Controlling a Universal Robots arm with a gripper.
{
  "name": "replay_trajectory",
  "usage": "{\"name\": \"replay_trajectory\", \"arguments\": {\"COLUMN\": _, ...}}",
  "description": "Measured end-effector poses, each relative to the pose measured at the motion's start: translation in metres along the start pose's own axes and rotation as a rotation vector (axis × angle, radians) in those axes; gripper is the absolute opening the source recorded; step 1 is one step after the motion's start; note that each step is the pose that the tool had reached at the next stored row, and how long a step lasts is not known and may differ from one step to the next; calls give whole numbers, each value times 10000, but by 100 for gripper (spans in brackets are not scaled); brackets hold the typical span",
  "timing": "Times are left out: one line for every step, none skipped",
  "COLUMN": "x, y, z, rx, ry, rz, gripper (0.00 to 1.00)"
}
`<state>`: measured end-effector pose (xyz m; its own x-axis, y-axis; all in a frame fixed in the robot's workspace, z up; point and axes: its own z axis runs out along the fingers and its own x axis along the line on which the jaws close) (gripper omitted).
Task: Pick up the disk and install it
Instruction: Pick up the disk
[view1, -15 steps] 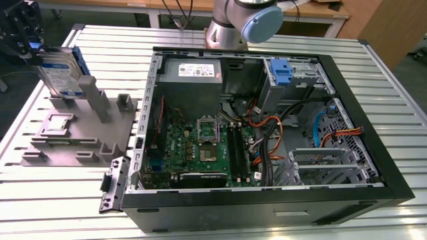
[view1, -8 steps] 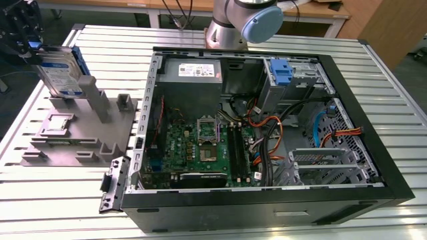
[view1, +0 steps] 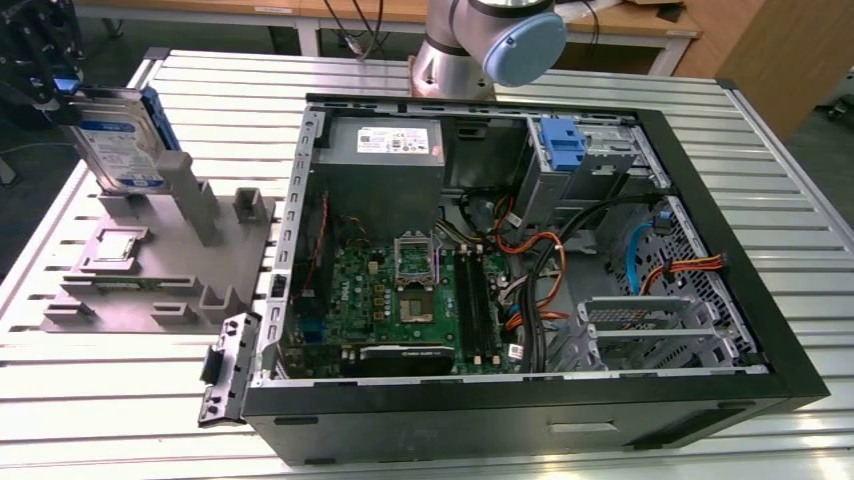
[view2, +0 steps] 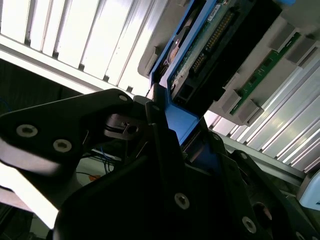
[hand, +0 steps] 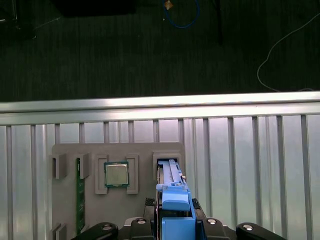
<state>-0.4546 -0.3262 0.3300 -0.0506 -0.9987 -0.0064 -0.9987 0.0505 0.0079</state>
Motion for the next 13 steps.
{"name": "replay_trajectory", "arguments": {"x": 0, "y": 0, "z": -6, "rx": 2, "ry": -1, "rz": 0, "gripper": 36}}
{"name": "replay_trajectory", "arguments": {"x": 0, "y": 0, "z": -13, "rx": 1, "ry": -1, "rz": 0, "gripper": 36}}
{"name": "replay_trajectory", "arguments": {"x": 0, "y": 0, "z": -19, "rx": 1, "ry": 0, "rz": 0, "gripper": 36}}
{"name": "replay_trajectory", "arguments": {"x": 0, "y": 0, "z": -25, "rx": 2, "ry": -1, "rz": 0, "gripper": 36}}
{"name": "replay_trajectory", "arguments": {"x": 0, "y": 0, "z": -30, "rx": 2, "ry": -1, "rz": 0, "gripper": 36}}
{"name": "replay_trajectory", "arguments": {"x": 0, "y": 0, "z": -36, "rx": 1, "ry": 0, "rz": 0, "gripper": 36}}
{"name": "replay_trajectory", "arguments": {"x": 0, "y": 0, "z": -43, "rx": 0, "ry": 0, "rz": 0, "gripper": 36}}
{"name": "replay_trajectory", "arguments": {"x": 0, "y": 0, "z": -48, "rx": 1, "ry": -1, "rz": 0, "gripper": 36}}
{"name": "replay_trajectory", "arguments": {"x": 0, "y": 1, "z": -53, "rx": 2, "ry": -1, "rz": 0, "gripper": 36}}
{"name": "replay_trajectory", "arguments": {"x": 0, "y": 0, "z": -57, "rx": 2, "ry": -1, "rz": 0, "gripper": 36}}
{"name": "replay_trajectory", "arguments": {"x": 0, "y": 0, "z": -63, "rx": 1, "ry": 0, "rz": 0, "gripper": 36}}
{"name": "replay_trajectory", "arguments": {"x": 0, "y": 0, "z": -68, "rx": 1, "ry": 0, "rz": 0, "gripper": 36}}
{"name": "replay_trajectory", "arguments": {"x": 0, "y": 1, "z": -74, "rx": 1, "ry": 0, "rz": 0, "gripper": 36}}
